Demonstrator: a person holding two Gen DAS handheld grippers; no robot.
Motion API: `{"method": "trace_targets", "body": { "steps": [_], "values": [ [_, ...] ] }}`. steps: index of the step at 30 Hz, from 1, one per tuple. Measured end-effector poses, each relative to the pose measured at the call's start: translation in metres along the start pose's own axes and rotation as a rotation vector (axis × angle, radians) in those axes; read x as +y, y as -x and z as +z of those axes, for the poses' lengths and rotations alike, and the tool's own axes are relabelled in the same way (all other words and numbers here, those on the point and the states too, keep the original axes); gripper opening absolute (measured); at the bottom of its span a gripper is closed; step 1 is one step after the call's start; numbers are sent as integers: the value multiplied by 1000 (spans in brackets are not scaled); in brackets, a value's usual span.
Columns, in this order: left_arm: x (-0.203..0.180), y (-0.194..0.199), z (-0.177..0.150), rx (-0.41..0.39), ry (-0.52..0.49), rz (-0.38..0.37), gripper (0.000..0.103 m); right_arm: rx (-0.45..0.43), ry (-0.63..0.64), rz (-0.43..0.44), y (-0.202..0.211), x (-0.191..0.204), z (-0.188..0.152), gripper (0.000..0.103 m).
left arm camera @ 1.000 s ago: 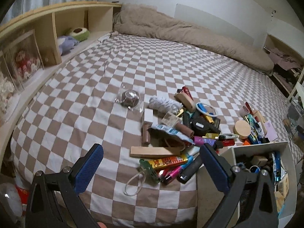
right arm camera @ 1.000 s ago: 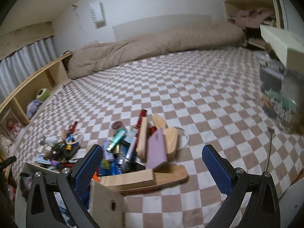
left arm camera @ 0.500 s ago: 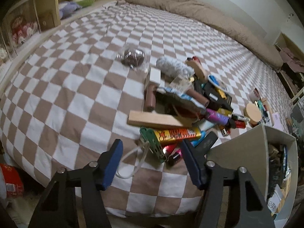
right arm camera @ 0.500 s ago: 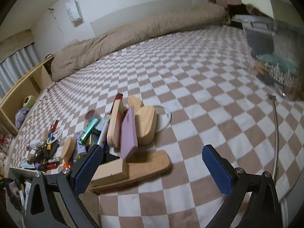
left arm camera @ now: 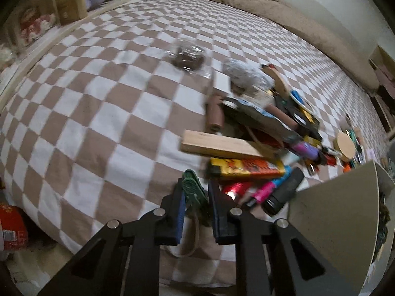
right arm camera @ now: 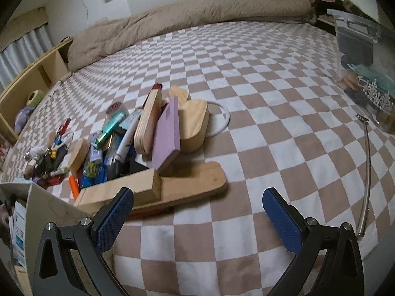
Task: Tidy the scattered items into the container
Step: 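Grasp the green clothespin with the left tool while the right tool grasps the lilac card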
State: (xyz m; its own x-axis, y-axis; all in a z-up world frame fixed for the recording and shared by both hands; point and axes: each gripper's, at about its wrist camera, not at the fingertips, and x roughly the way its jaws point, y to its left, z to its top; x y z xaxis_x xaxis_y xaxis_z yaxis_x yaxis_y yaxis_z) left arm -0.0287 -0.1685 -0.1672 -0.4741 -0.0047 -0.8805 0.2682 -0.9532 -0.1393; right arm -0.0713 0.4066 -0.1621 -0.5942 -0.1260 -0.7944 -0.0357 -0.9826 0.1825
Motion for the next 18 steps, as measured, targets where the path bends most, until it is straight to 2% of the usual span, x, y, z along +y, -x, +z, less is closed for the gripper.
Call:
{"method": "trace_targets", "body": {
  "steps": [6,13,16,18],
  "values": [
    [17,9,7,-56,17,119,15,9,29,6,-5,4,5,103],
    [28,12,9,-73,46,141,14,31,89,12,-18,18,38,102],
    [30,13,8,-73,46,140,14,53,124,2,-30,23,44,78],
    [30,12,7,-71,48,135,14,83,126,6,-43,23,46,74]
  ]
}}
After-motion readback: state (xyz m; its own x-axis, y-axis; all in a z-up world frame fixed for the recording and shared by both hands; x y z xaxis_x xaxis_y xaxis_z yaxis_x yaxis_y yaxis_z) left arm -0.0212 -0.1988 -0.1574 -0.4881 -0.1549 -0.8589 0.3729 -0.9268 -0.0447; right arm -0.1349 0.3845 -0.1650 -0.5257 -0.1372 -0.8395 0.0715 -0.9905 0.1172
